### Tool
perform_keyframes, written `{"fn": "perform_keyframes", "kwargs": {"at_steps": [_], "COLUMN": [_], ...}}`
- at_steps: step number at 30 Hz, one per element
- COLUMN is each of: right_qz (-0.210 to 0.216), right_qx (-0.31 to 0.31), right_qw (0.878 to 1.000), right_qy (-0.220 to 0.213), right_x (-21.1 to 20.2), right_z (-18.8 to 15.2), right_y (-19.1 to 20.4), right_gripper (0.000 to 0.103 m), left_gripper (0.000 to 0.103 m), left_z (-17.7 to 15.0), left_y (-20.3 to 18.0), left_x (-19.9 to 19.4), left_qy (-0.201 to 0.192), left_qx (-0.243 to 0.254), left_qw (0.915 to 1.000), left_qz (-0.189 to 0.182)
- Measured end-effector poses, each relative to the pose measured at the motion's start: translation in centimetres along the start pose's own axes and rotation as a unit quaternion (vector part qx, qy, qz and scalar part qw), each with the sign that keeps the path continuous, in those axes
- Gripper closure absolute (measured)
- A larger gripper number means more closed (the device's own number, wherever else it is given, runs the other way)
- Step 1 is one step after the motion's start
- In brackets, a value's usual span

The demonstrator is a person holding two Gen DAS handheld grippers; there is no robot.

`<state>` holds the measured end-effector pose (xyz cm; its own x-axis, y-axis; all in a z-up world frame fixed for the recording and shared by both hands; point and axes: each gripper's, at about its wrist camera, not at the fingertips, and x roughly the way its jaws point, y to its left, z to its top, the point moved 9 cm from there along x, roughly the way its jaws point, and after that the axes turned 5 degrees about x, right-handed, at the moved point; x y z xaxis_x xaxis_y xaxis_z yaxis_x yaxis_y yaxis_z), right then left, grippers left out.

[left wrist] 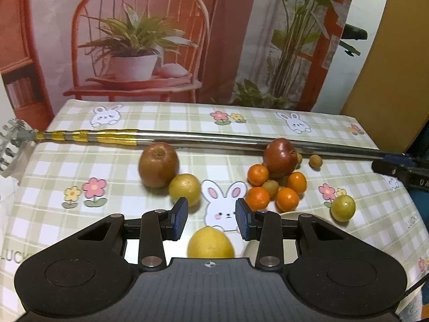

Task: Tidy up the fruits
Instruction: 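Move the left tool back over the fruit pile toward a brown kiwi, then close the left tool on the brown kiwi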

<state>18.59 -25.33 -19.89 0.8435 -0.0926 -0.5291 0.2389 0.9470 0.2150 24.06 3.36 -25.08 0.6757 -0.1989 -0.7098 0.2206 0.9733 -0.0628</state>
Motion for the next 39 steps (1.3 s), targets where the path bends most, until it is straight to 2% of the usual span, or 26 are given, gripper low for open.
{"fn": "perform_keyframes", "kwargs": {"at_steps": [3,10,13,16,20,26,31,39], "right_qz": [0.0,0.002,0.003,0.002,0.003,0.006,0.005,0.003], "right_qx": [0.003,0.027,0.038,0.049,0.059,0.064,0.069,0.072], "right_qw": [1.0,1.0,0.999,0.999,0.998,0.998,0.997,0.997], "right_qy": [0.006,0.015,0.017,0.021,0.023,0.022,0.024,0.027], "right_x": [0.3,0.8,1.2,1.6,1.9,2.0,2.2,2.4], "right_z": [-0.5,-1.5,-1.8,-2.1,-2.3,-2.4,-2.5,-2.8], "right_y": [-0.2,-1.2,-1.9,-2.4,-2.9,-3.3,-3.6,-3.9], "right_gripper": [0.049,0.049,0.049,0.049,0.049,0.049,0.049,0.049], "left_gripper": [0.063,0.077,0.078,0.079,0.079,0.079,0.079,0.078], "left_z": [0.1,1.6,2.4,2.7,2.3,2.5,2.7,2.8], "left_y": [-0.7,-4.0,-6.0,-7.5,-7.8,-7.5,-7.4,-7.4], "left_x": [1.1,3.8,5.4,7.8,11.2,13.9,15.5,15.8], "left_qy": [0.011,0.024,0.029,0.053,0.102,0.132,0.145,0.153], "left_qx": [-0.002,0.031,0.047,0.057,0.021,-0.039,-0.034,-0.021], "left_qw": [0.9999,0.9981,0.9961,0.9937,0.9899,0.9844,0.9845,0.9828], "left_qz": [-0.011,-0.048,-0.069,-0.081,-0.096,-0.109,-0.092,-0.101]}}
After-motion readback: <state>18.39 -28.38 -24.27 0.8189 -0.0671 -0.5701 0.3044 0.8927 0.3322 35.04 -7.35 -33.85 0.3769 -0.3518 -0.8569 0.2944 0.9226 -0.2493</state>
